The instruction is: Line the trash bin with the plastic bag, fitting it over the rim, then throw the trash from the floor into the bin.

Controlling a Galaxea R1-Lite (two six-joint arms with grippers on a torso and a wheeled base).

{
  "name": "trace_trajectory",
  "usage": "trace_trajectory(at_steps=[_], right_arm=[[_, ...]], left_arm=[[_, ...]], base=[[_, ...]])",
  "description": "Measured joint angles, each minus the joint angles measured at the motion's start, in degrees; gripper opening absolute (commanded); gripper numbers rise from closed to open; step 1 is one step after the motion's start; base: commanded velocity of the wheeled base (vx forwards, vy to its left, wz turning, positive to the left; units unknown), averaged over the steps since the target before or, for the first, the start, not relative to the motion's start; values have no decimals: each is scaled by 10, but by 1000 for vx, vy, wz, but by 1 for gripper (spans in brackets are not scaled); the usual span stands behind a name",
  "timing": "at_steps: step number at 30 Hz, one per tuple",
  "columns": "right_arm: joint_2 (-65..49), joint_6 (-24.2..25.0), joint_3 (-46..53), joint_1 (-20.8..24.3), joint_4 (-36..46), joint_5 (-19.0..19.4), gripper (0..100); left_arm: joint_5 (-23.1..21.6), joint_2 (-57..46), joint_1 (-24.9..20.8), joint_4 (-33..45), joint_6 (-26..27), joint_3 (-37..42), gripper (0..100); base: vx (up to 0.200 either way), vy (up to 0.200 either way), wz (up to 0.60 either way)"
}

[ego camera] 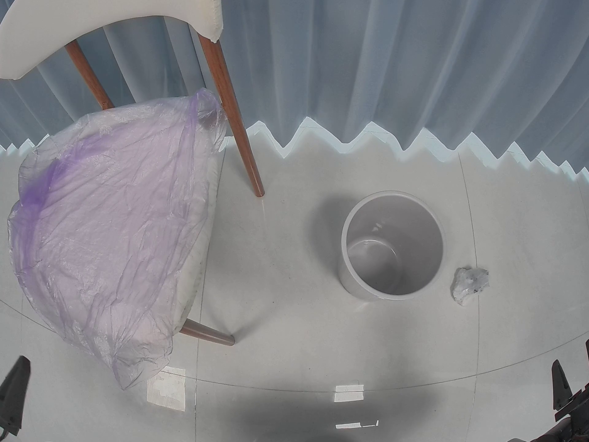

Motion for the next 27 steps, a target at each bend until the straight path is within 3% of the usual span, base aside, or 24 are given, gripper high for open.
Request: trace_trajectory(at_steps=[5, 9, 13, 16, 21, 27], right_arm=[[0, 0, 0, 0, 0, 0, 100], [0, 0, 0, 0, 0, 0, 100], [0, 0, 0, 0, 0, 0, 100], [0, 0, 0, 0, 0, 0, 100], [0, 0, 0, 0, 0, 0, 100], [0, 0, 0, 0, 0, 0, 100]], left_arm=[[-90, 104, -39, 20, 70, -43, 100], [-108, 180, -73, 21, 123, -61, 100], [-99, 263, -115, 0, 172, -78, 100], [-53, 322, -157, -21, 203, -89, 100], [117, 399, -227, -56, 214, -106, 100], [315, 468, -318, -112, 190, -123, 100]], base=[[0, 0, 0], [0, 0, 0], [0, 0, 0], [0, 0, 0], [0, 0, 0], [0, 0, 0]])
